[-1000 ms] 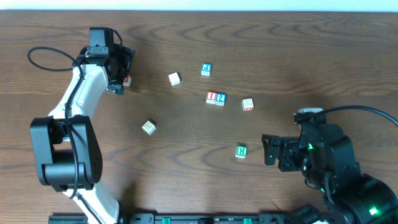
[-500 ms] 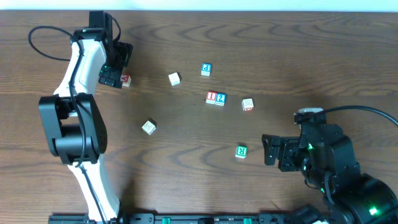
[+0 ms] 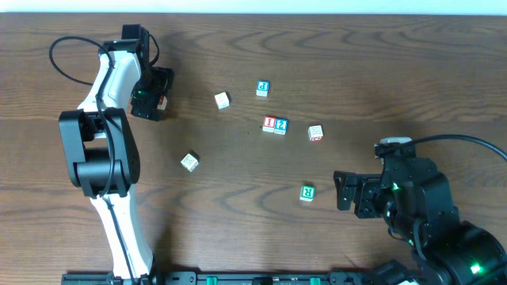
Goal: Spell out Ai2
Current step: 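Lower and close the left gripper on the red 'A' block, lift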
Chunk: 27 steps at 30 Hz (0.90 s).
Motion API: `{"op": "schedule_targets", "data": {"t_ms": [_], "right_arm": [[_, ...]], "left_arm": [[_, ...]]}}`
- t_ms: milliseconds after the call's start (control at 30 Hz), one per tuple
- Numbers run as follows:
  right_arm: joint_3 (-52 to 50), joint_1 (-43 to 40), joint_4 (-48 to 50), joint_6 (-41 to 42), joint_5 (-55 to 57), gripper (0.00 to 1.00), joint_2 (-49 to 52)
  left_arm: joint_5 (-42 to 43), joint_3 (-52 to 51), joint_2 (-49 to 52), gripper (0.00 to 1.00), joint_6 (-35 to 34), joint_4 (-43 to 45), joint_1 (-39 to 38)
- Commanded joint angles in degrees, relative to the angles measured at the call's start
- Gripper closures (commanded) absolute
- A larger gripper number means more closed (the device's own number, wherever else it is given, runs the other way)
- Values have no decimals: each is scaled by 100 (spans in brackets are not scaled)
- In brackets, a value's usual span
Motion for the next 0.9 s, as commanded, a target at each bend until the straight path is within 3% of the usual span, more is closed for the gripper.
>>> {"op": "schedule_targets", "data": {"t_ms": [0, 167, 333, 500, 867], "right_arm": [[-15, 26, -9, 44, 2, 1, 2], [-15, 26, -9, 42, 2, 1, 2], [-15, 26, -9, 42, 2, 1, 2], [-15, 26, -9, 42, 2, 1, 2], [-15, 26, -9, 42, 2, 1, 2]], "left_arm": [[-243, 79, 46, 7, 129, 42, 24], [-463, 79, 46, 17, 214, 127, 24], [-533, 79, 48, 18, 232, 140, 24], [-570, 79, 48, 26, 232, 181, 26], [-234, 79, 286, 30, 232, 243, 24]]}}
